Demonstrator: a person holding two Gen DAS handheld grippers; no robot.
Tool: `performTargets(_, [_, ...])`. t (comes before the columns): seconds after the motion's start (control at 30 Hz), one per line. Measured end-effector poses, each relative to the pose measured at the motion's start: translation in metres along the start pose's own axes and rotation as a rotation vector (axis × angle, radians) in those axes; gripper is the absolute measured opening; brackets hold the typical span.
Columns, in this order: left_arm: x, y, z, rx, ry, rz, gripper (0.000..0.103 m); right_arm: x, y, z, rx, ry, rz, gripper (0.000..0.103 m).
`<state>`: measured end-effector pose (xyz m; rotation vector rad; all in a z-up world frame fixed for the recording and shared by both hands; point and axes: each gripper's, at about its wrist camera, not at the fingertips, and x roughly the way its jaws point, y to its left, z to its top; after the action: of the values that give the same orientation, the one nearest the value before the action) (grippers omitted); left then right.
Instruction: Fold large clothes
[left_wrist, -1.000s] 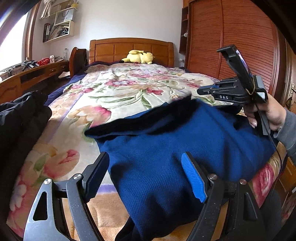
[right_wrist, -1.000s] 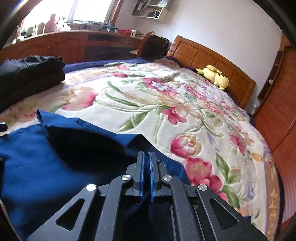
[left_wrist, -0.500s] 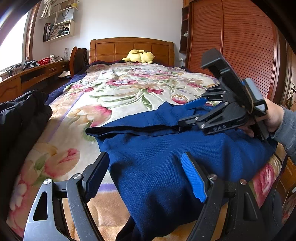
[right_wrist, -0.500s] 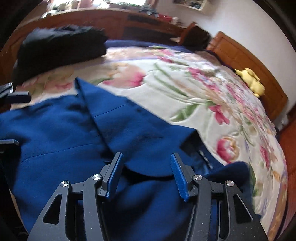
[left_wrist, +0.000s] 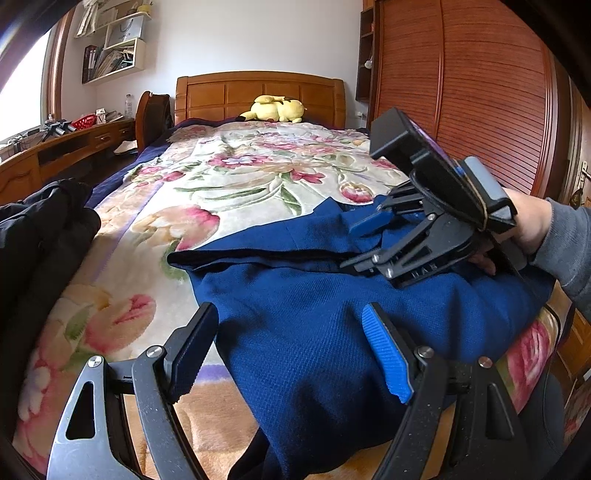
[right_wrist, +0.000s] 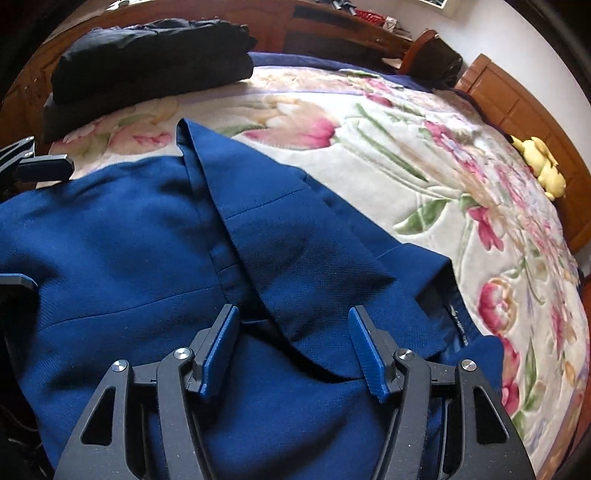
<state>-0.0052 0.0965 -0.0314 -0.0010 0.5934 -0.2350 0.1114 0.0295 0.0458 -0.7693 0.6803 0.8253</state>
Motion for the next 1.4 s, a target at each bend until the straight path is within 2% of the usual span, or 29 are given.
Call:
performTargets(0.07, [0.000,0.001,0.000,0.000,0.001,0.000,0.081,0.001,-0.002,0.002,-0.001,0.011,0.036,0.018])
performTargets(0.13, [0.000,0.000,0.000,-0.001,0.001,0.000,0.081,0.002,-0.001,0.007,-0.039,0.005,-0.004,0.009])
performTargets(0.23, [0.001,-0.001,0.000,-0.001,0.000,0.001,0.081,-0.003,-0.011,0.018,-0.009,-0.057,-0.056,0.008])
performTargets(0.33, [0.003,-0.002,-0.001,0.001,0.005,0.001,0.081,-0.011,-0.034,0.034,0.102,-0.130,-0.135,0.008])
performTargets(0.4, [0.004,-0.002,-0.001,0.003,0.007,0.002,0.081,-0.016,-0.051,0.043,0.197,-0.180,-0.212,0.009])
performTargets(0.43, [0.004,-0.002,-0.001,0.004,0.008,0.002,0.081,-0.019,-0.057,0.045,0.238,-0.202,-0.218,0.018])
performTargets(0.47, [0.004,-0.002,-0.001,0.004,0.008,0.003,0.081,-0.022,-0.062,0.047,0.270,-0.215,-0.239,0.039])
performTargets(0.5, [0.003,-0.003,-0.001,0.003,0.008,0.003,0.081,-0.025,-0.068,0.047,0.303,-0.223,-0.258,0.052])
performTargets(0.53, [0.003,-0.002,-0.001,0.004,0.008,0.003,0.081,-0.029,-0.074,0.045,0.328,-0.230,-0.247,0.070])
performTargets(0.57, [0.003,-0.002,-0.001,0.003,0.008,0.003,0.081,-0.032,-0.078,0.042,0.347,-0.235,-0.234,0.071])
performTargets(0.67, [0.002,-0.002,-0.001,0.002,0.006,0.002,0.081,-0.049,-0.089,0.024,0.368,-0.242,-0.298,0.072])
performTargets(0.73, [0.002,-0.003,-0.001,0.003,0.006,0.002,0.081,-0.060,-0.103,0.004,0.380,-0.225,-0.291,0.072])
performTargets(0.87, [0.001,-0.002,-0.001,0.002,0.004,0.001,0.081,-0.072,-0.133,-0.049,0.430,-0.133,-0.380,0.072])
performTargets(1.0, [0.001,-0.002,-0.001,0.003,0.004,0.000,0.081,-0.075,-0.171,-0.113,0.549,-0.023,-0.425,0.072])
performTargets(1.17, [0.003,-0.005,-0.001,0.008,0.009,0.003,0.081,-0.067,-0.205,-0.166,0.665,0.056,-0.396,0.072])
performTargets(1.33, [0.005,-0.006,-0.002,0.007,0.014,0.005,0.081,-0.058,-0.224,-0.194,0.757,0.074,-0.332,0.072])
performTargets(1.4, [0.005,-0.007,-0.002,0.010,0.017,0.007,0.081,-0.052,-0.228,-0.201,0.810,0.056,-0.292,0.072])
